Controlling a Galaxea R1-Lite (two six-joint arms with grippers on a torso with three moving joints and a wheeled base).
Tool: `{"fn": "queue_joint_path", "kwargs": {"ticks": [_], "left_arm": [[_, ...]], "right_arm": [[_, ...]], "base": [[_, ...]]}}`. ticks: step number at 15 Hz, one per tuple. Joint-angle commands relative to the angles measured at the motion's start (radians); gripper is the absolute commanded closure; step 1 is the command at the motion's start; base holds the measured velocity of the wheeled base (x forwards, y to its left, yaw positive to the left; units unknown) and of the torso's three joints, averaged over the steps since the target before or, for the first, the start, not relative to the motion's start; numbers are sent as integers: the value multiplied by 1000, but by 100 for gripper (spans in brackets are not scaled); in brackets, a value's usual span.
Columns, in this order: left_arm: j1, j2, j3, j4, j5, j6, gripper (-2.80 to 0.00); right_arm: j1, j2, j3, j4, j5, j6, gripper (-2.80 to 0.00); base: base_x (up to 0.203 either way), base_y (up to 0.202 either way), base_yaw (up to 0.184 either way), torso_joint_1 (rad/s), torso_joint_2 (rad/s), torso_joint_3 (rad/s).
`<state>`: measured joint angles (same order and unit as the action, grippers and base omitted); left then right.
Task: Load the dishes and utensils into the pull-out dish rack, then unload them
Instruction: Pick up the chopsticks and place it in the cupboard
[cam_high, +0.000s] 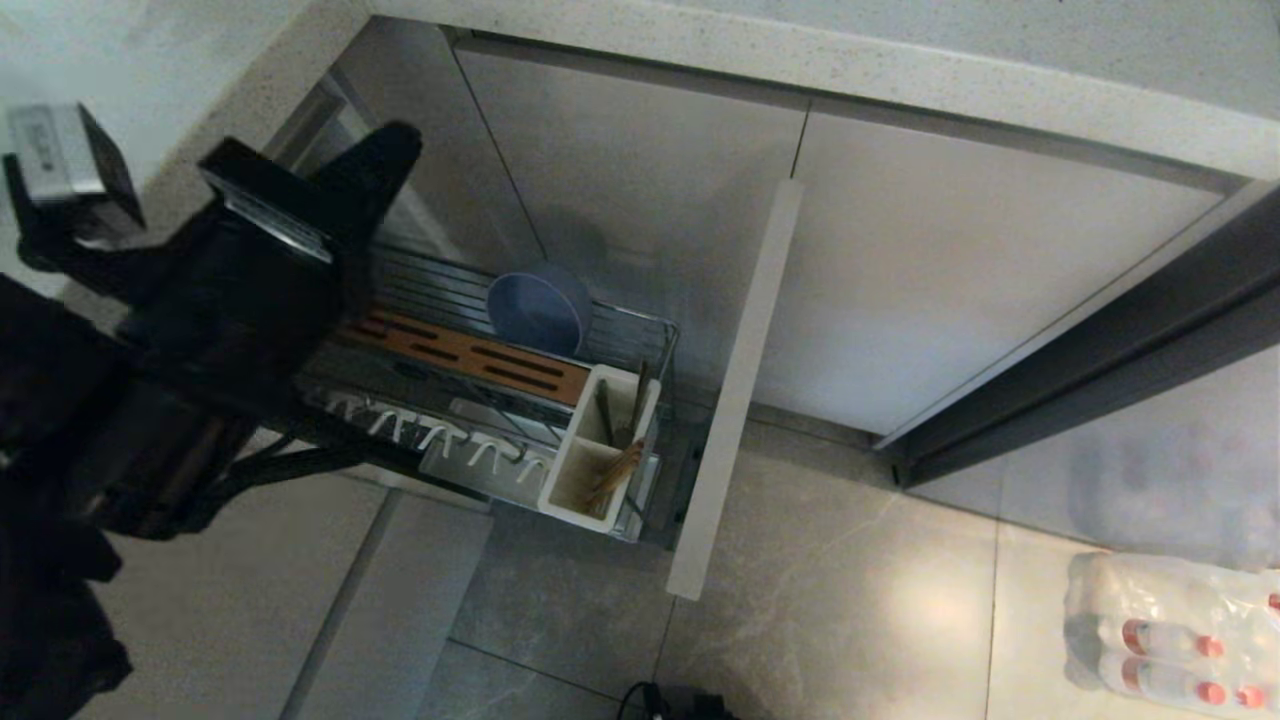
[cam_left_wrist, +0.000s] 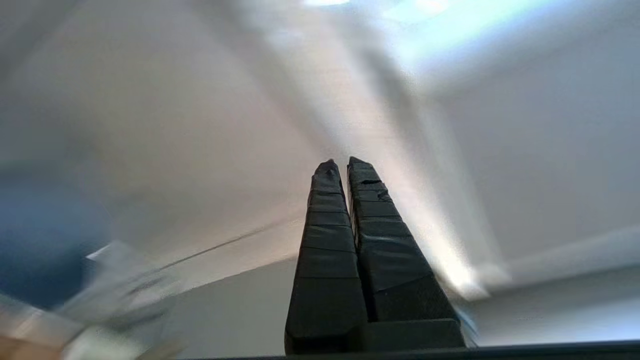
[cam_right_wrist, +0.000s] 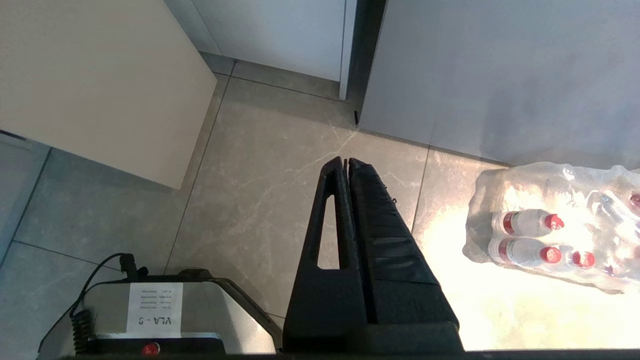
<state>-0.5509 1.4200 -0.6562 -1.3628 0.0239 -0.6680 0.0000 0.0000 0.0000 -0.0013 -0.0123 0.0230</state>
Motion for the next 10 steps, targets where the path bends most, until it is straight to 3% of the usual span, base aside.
{"fn": "queue_joint_path", "kwargs": {"ticks": [1,3,5,7,10], "left_arm": [[2,-87,-18,-6,-147,10,0],[26,-124,-49,-7,-319,44,0],[104,-135,-76,-8,-409,114,0],[214,-136,-104,-2,-439,161,0],[411,-141,-179,59,-448,176,0]], "right_arm": [[0,2,0,0,0,0,0],[0,2,0,0,0,0,0],[0,1,0,0,0,0,0],[0,2,0,0,0,0,0],[0,0,0,0,0,0,0]], "base": [[0,0,0,0,0,0],[0,0,0,0,0,0],[0,0,0,0,0,0],[0,0,0,0,0,0],[0,0,0,0,0,0]]}}
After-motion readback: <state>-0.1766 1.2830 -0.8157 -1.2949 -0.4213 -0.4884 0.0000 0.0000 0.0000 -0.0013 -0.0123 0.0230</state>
